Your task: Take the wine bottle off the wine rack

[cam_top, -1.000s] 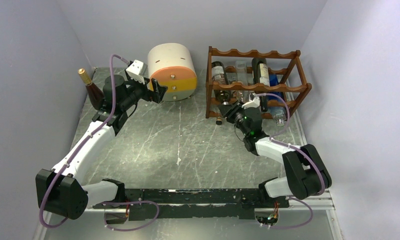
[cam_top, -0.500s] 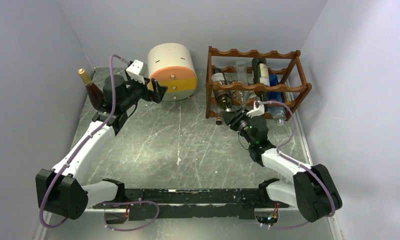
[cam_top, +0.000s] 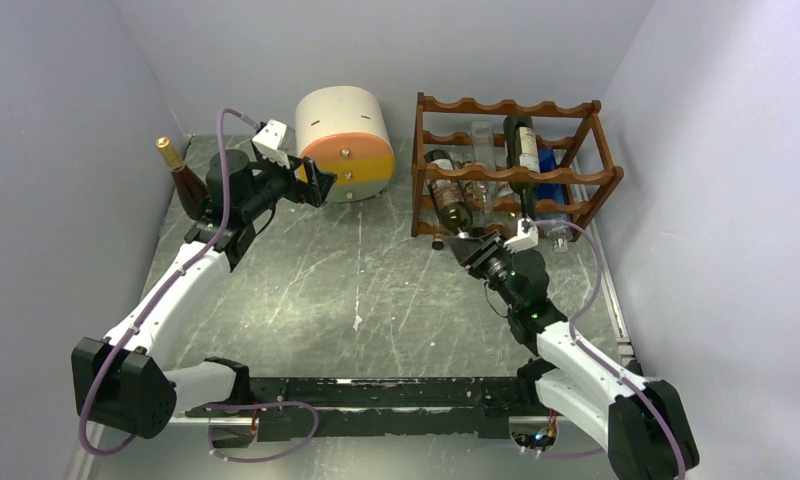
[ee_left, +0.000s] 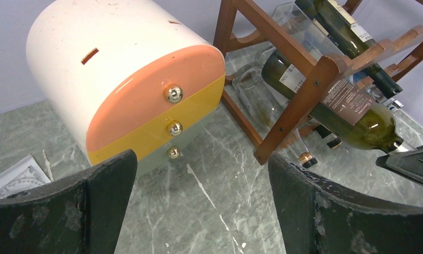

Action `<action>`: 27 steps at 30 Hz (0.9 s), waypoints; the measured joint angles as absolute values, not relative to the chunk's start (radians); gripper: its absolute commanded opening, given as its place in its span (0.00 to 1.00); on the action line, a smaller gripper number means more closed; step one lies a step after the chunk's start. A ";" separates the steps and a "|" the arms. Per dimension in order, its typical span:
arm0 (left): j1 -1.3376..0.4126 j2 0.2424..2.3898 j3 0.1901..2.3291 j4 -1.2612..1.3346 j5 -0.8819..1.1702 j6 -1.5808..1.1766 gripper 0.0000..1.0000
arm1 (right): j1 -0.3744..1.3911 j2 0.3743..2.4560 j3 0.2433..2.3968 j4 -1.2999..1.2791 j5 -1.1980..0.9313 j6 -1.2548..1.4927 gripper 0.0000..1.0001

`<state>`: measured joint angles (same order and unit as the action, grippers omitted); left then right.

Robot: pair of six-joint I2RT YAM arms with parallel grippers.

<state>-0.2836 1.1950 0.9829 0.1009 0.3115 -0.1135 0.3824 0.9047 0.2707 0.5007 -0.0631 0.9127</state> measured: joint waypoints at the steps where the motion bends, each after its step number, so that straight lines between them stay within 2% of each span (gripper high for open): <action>1: -0.284 1.195 0.983 0.101 0.313 -0.115 0.97 | 0.382 0.892 0.268 0.490 -0.065 0.920 0.00; 27: -0.288 1.208 0.983 0.101 0.323 -0.120 0.98 | 0.383 0.545 0.173 0.305 -0.126 1.168 0.00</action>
<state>-0.2878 1.2076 0.9829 0.1005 0.3225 -0.1204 0.3828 0.5453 0.1726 0.3054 -0.1265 1.1683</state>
